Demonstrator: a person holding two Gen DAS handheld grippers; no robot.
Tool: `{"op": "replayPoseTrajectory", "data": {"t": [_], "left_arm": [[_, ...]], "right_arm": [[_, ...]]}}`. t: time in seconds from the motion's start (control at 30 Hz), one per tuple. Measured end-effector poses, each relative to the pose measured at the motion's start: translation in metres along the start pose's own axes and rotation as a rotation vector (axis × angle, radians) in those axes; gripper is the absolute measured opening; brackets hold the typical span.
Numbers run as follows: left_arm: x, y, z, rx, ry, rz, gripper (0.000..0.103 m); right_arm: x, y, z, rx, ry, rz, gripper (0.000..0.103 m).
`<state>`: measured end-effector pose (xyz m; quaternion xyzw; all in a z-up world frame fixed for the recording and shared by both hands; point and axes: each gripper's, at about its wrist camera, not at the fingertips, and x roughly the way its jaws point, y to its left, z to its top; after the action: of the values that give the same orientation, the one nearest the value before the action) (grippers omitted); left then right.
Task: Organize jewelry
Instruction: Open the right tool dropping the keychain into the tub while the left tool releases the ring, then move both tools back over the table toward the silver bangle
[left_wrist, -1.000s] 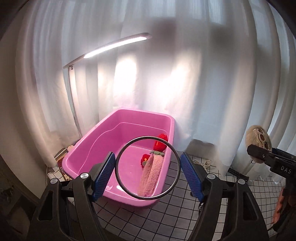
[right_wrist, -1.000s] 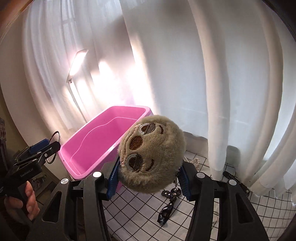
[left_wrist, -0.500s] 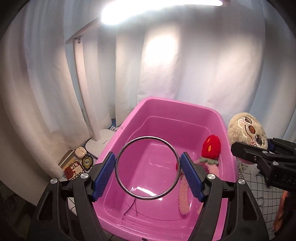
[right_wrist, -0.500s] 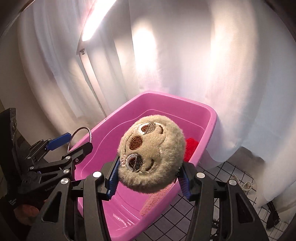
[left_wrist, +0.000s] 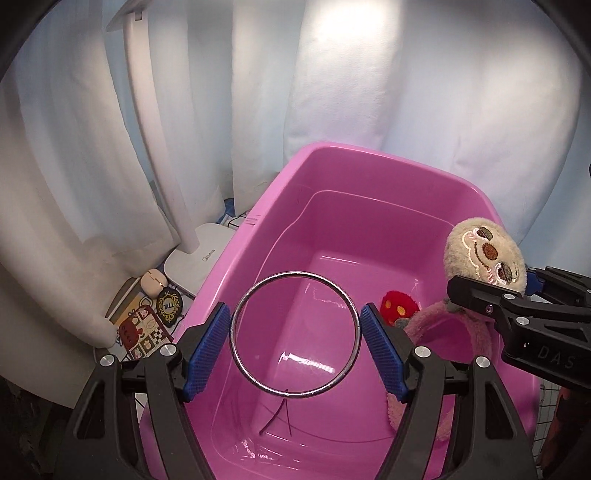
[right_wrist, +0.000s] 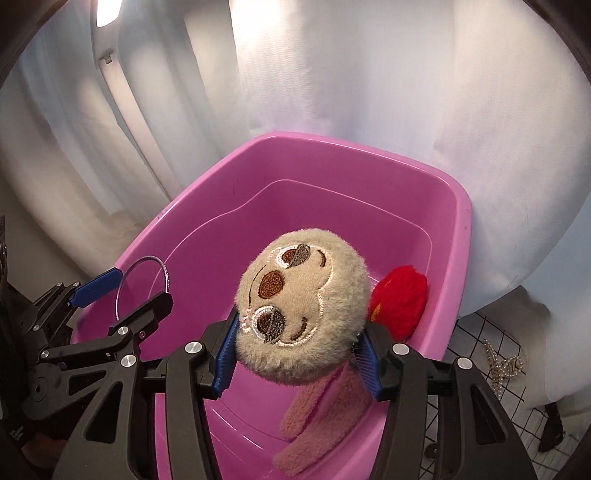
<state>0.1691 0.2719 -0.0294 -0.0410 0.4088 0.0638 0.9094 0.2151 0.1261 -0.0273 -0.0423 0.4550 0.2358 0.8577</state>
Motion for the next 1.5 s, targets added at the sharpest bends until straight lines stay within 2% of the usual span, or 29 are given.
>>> {"op": "replayPoseTrajectory", "data": {"t": [0.13,0.2,0.33,0.97,1.27,1.5], "left_arm": [[0.001,-0.001,0.001,0.003,0.030,0.005,0.073],[0.000,0.000,0.002,0.004,0.033,-0.008,0.082],[-0.002,-0.003,0.001,0.018,0.037,-0.001,0.087],[-0.018,-0.002,-0.004,-0.005,0.014,-0.008,0.088],[-0.049,-0.017,-0.013,0.012,-0.044,-0.051,0.089],[-0.071,-0.046,-0.026,0.027,-0.056,-0.135,0.089]], "right_arm": [[0.004,-0.003,0.003,0.012,0.016,-0.014,0.058],[0.003,-0.001,0.004,0.009,0.012,-0.040,0.065],[-0.005,0.001,0.006,-0.010,-0.011,-0.071,0.065],[-0.038,-0.008,-0.005,0.035,-0.084,-0.065,0.066],[-0.080,-0.025,-0.034,0.101,-0.151,-0.068,0.066],[-0.121,-0.055,-0.077,0.176,-0.188,-0.107,0.066]]}}
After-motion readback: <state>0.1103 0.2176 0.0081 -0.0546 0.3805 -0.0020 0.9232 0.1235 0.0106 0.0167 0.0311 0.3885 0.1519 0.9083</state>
